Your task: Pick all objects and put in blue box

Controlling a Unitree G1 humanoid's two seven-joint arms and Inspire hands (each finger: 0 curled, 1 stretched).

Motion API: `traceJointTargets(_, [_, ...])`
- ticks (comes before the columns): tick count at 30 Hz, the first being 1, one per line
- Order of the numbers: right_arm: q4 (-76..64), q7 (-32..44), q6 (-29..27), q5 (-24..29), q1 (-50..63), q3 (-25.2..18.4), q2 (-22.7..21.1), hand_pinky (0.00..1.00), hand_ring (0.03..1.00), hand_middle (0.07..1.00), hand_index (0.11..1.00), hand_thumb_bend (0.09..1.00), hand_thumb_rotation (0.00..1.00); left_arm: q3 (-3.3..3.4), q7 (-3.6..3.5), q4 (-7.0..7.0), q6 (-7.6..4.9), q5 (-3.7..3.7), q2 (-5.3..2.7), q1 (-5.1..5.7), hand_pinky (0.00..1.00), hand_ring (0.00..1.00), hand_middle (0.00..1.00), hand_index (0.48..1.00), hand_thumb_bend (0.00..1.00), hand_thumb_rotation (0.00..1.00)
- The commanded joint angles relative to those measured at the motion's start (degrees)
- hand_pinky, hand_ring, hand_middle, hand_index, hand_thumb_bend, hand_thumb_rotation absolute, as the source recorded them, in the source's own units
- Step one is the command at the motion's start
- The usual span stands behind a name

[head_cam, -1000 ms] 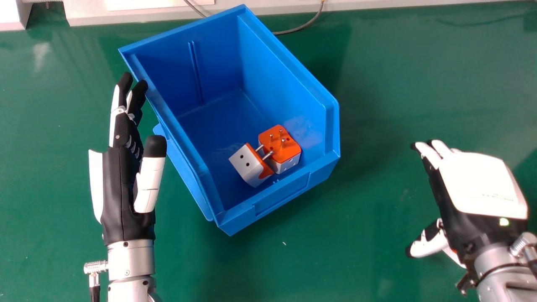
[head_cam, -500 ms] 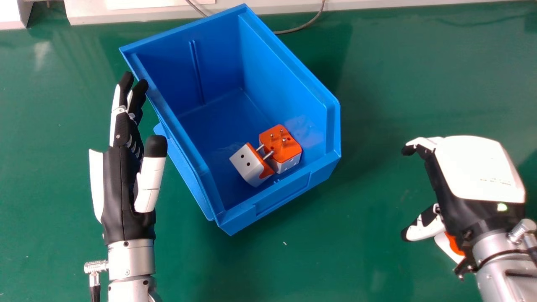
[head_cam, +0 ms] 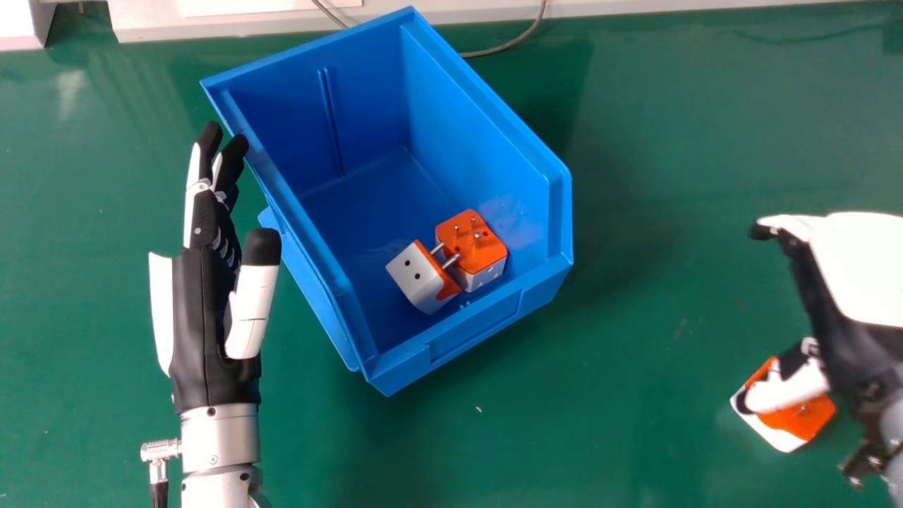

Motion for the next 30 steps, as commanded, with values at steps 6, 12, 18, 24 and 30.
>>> traceJointTargets(6, [-6.8,10.4,0.7,-3.1,1.5,-3.5,2.8,0.97,0.988,0.99,0.982,1.0,0.34,-0.07,-0.24,-0.21,-0.62,0.13,0.38,-0.11,0.99,0.96,0.93,0.95,0.97,0.92])
traceJointTargets(12, [-7.4,15.1,0.3,-5.4,1.8,-4.5,5.9,0.99,0.998,0.998,0.997,1.0,0.35,-0.11,-0.6,-0.54,-0.38,-0.41,0.38,-0.15,0.99,0.96,0.93,0.951,0.97,0.92])
traceJointTargets(18, [-5.0,17.4,-0.1,-5.7,1.4,-4.7,7.4,0.93,1.0,1.0,0.999,1.0,0.34,-0.18,-1.03,-0.56,-0.36,-0.84,0.36,-0.36,0.99,0.96,0.93,0.952,0.96,0.92])
traceJointTargets(24, [-0.7,18.3,0.7,-5.3,-0.2,-4.4,8.5,0.89,1.0,1.0,1.0,1.0,0.32,0.05,-1.16,-0.75,0.0,-0.8,0.39,-0.49,0.99,0.96,0.93,0.954,0.96,0.92])
traceJointTargets(30, [5.8,17.7,1.3,-4.4,-3.0,-4.1,8.1,0.82,1.0,1.0,1.0,1.0,0.28,0.14,-1.16,-0.83,0.13,-1.16,0.12,-0.65,0.99,0.95,0.93,0.953,0.95,0.92])
